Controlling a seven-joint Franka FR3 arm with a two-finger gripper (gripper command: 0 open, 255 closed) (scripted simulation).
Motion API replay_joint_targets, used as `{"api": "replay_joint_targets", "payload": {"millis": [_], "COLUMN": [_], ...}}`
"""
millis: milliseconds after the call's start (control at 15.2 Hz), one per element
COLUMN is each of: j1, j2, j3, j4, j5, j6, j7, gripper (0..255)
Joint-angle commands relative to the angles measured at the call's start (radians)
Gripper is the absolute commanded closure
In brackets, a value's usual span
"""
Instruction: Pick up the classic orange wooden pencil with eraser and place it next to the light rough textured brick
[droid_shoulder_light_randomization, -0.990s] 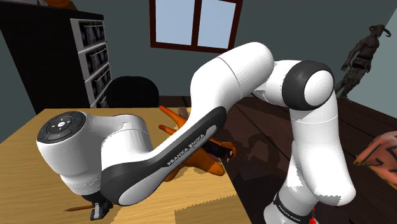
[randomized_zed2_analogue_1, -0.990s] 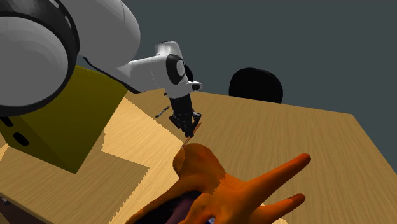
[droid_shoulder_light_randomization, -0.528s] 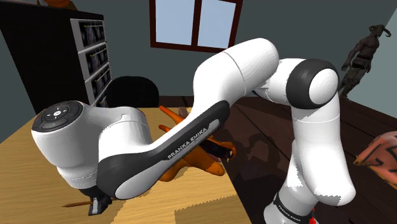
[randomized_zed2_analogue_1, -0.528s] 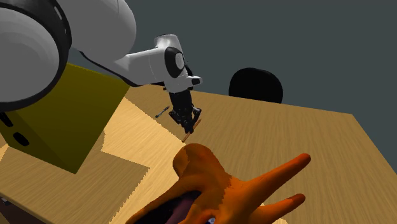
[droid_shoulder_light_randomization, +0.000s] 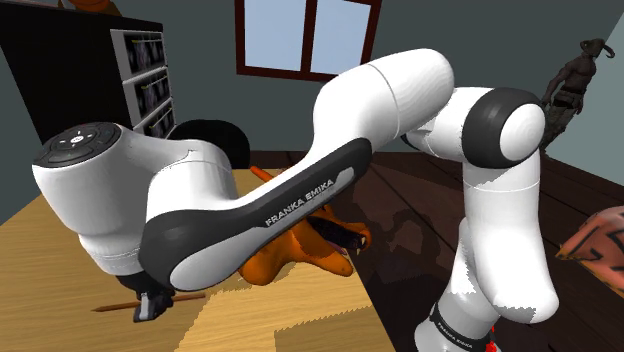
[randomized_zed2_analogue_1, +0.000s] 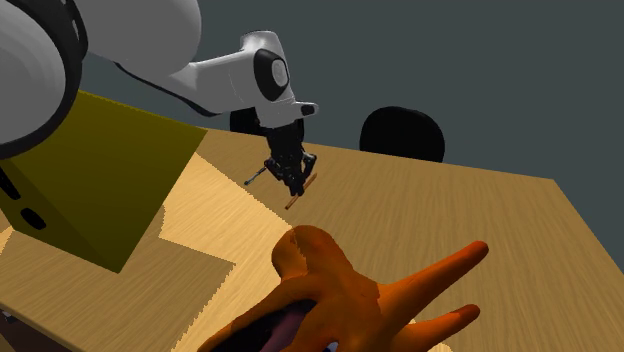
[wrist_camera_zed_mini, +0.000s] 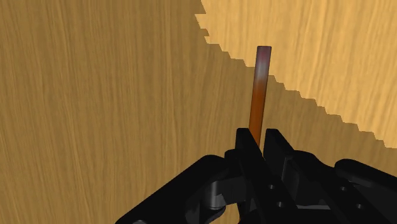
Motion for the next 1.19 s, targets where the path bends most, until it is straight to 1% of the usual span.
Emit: {"api": "replay_joint_targets", "payload": {"millis": [0,1056,1122], "j1": [-0.001,0.009,-0.015], "j2": [-0.009,-0.045,-0.071], "j3": [0.003,0.018,0.015], "j4": [0.017,0.173,0.138], "j5": [0.008,0.044,0.056], "j6": [-0.024,-0.202,-0.185], "j7": [-0.010,-0.068,-0.088], "gripper": [255,255,255]}}
